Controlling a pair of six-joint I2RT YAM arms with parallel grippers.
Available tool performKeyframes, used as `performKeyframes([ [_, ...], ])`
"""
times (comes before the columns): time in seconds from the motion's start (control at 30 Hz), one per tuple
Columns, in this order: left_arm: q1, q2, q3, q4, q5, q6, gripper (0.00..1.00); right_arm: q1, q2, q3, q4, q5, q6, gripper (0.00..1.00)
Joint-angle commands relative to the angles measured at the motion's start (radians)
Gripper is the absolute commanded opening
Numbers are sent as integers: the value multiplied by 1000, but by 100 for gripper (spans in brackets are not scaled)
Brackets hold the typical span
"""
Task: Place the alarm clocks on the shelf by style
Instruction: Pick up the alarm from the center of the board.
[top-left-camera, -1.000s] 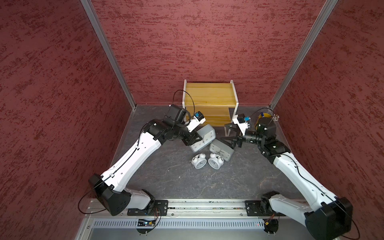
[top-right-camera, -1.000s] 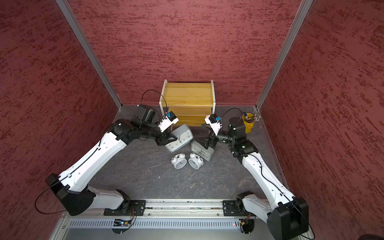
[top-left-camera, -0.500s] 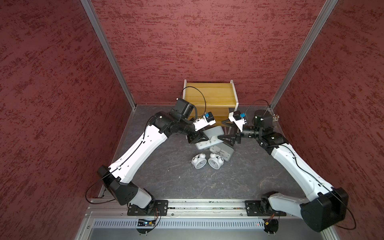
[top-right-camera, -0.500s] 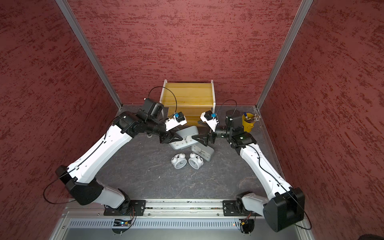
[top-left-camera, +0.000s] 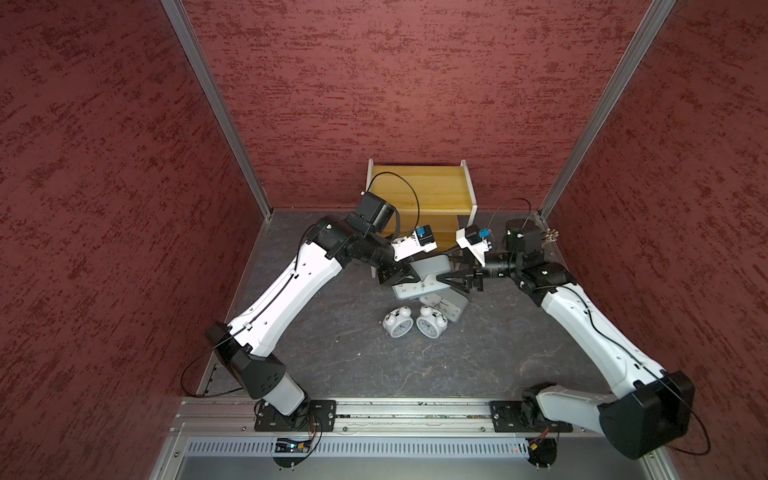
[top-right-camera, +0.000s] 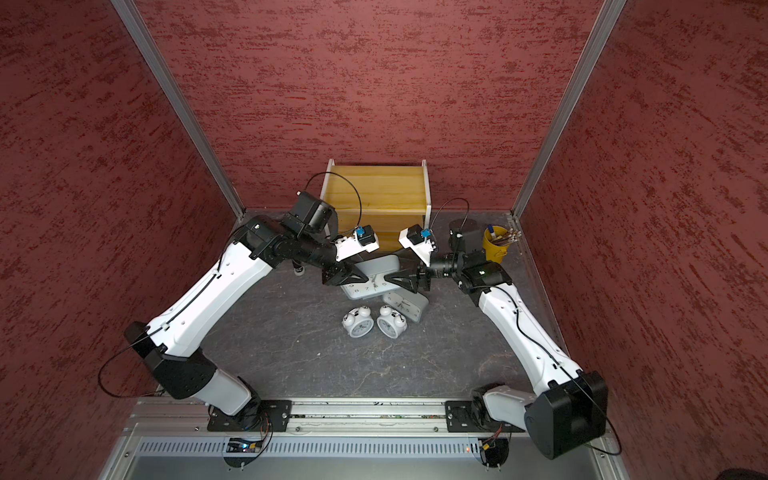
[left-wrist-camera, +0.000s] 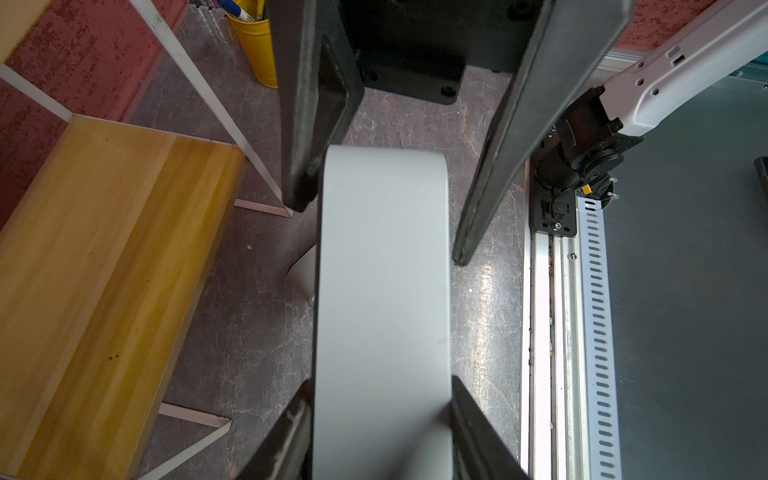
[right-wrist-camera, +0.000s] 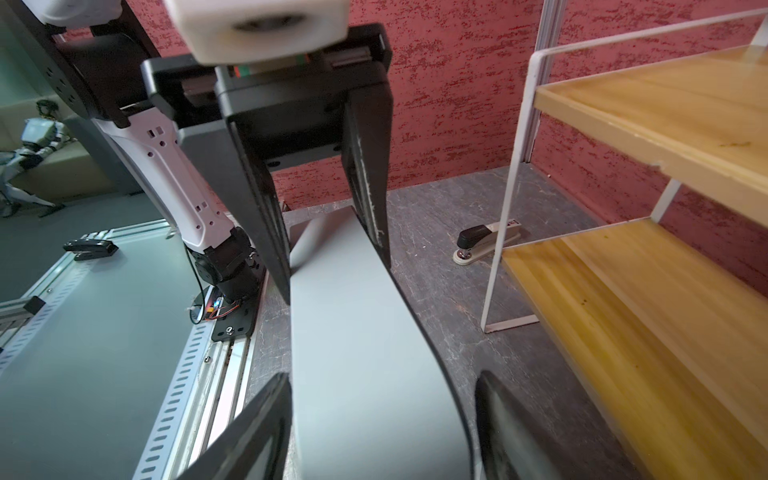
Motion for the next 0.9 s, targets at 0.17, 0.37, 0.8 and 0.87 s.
performKeyframes([
  [0.17,-1,15,60,24,28,9,4,11,2,30,-35,-28,3,51],
  [0.37,19,24,71,74,23,-65,19,12,-15,26,-2,-18,34,30],
  [0.8,227,-108,-169,388,273,-308,80,9,-91,7,205,107,193,0],
  [0.87,255,-178,-283,505,295,-347,87,11,-85,28,204,97,207,0],
])
